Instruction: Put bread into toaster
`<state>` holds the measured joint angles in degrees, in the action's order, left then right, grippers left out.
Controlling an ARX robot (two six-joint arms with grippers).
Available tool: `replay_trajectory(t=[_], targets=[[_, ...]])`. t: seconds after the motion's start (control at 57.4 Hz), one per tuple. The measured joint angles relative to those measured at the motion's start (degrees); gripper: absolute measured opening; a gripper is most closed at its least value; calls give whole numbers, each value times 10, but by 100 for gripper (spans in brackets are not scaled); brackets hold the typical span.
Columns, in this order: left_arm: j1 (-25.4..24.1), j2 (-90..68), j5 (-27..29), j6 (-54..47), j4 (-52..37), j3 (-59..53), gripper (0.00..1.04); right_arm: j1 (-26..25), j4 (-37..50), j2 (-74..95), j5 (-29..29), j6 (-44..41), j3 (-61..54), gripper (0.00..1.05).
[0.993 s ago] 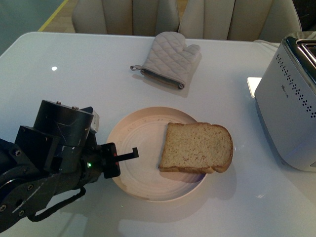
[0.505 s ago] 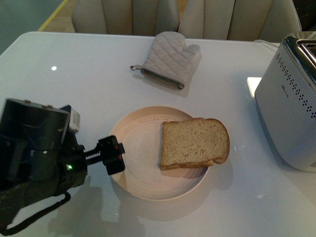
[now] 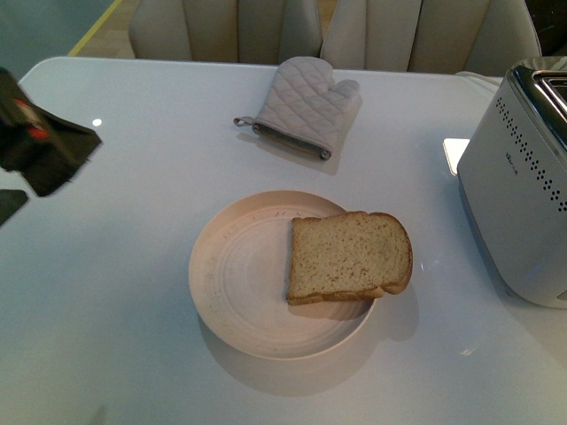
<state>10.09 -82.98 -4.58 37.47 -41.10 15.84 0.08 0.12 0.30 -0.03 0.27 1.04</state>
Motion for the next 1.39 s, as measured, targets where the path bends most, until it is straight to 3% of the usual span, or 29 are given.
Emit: replay_trajectory(t=[0.279, 0.366, 0.401, 0.453, 0.592, 0.889, 1.394], targets=[[-64, 369, -45, 21, 166, -57, 97, 0, 0, 0, 0, 0, 0, 96], [-66, 399, -30, 8, 158, -61, 96, 0, 0, 0, 0, 0, 0, 96], [-57, 396, 25, -44, 106, -78, 89, 0, 0, 0, 0, 0, 0, 96], [-56, 399, 66, -126, 61, -98, 80, 0, 0, 0, 0, 0, 0, 96], [-97, 443, 49, -298, 69, -117, 55, 0, 0, 0, 0, 0, 0, 96], [-99, 515, 46, -362, 104, -151, 3, 0, 0, 0, 0, 0, 0, 96], [-99, 658, 46, -367, 240, -151, 3, 0, 0, 0, 0, 0, 0, 96]])
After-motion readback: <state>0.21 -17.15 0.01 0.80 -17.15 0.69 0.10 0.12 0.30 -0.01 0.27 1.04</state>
